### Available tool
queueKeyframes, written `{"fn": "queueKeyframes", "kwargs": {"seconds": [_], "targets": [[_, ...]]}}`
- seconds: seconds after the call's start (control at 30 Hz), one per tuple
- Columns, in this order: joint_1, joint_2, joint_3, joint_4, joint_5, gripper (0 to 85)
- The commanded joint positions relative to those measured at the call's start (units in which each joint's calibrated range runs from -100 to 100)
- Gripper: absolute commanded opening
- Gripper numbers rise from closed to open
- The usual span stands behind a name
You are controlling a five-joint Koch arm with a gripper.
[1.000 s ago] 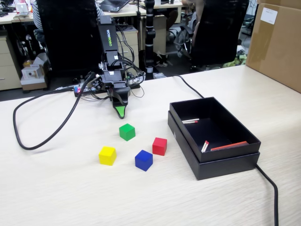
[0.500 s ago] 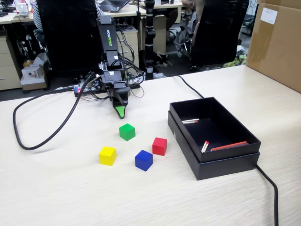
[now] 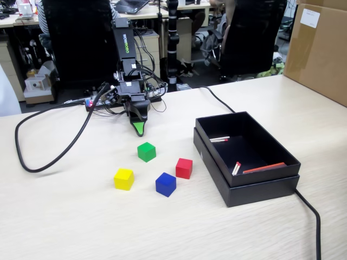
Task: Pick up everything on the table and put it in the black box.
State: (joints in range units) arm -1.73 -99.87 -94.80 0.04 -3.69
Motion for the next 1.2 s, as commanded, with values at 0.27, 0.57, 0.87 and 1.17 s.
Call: {"fn": "queueKeyframes", "kwargs": {"seconds": [0.27,0.57,0.87,1.17], "targets": [[-0.4,0.0,7.1,-10.1,0.0,47.3],[-1.1,16.6,37.0,-33.3,0.4,47.1],[-1.5,44.2,66.6,-54.3,-2.1,44.4],[-1.4,62.4,77.7,-56.6,-3.1,44.5]]}}
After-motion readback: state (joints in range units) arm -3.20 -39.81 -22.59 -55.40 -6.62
